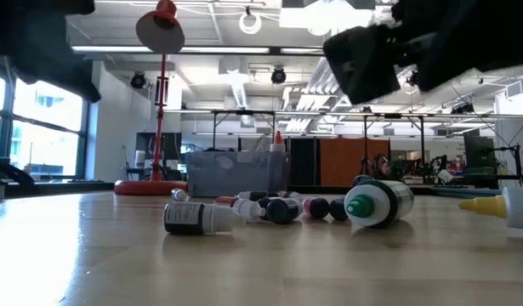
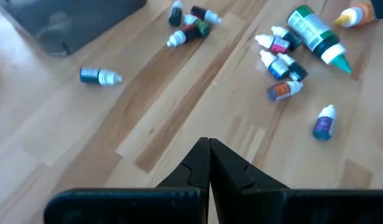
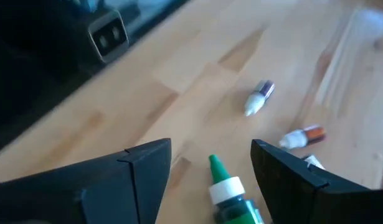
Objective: Pick & Place food coloring
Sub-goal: Put the large green food coloring bottle into the bin
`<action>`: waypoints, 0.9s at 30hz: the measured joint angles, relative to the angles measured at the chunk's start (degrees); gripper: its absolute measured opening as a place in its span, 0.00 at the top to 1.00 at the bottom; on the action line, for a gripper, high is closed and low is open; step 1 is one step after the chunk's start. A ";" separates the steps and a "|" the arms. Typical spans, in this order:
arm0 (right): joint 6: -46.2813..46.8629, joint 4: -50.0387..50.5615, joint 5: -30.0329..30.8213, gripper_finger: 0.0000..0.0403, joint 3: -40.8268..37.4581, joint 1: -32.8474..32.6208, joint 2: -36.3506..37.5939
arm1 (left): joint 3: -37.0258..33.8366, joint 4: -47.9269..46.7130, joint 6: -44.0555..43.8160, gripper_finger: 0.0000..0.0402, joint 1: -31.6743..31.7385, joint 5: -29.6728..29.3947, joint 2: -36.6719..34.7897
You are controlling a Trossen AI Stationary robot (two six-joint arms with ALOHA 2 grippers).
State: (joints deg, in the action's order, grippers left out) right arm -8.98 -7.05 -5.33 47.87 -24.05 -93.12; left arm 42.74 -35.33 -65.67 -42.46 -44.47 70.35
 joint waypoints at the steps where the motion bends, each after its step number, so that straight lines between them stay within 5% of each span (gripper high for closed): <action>1: -0.06 1.48 1.40 0.46 1.02 -0.32 -1.00 | -0.02 0.23 -0.47 1.00 -0.13 0.04 0.00; 12: 1.15 31.00 6.32 0.46 20.99 0.18 -13.27 | -0.02 1.92 2.03 1.00 0.06 -4.24 0.00; 27: -0.41 42.26 7.32 0.53 27.77 2.67 -20.58 | 0.00 2.21 2.92 1.00 0.06 -3.89 0.00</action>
State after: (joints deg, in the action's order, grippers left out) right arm -9.39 35.21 1.99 75.64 -21.38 -113.69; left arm 42.74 -33.12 -62.75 -42.39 -48.35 70.35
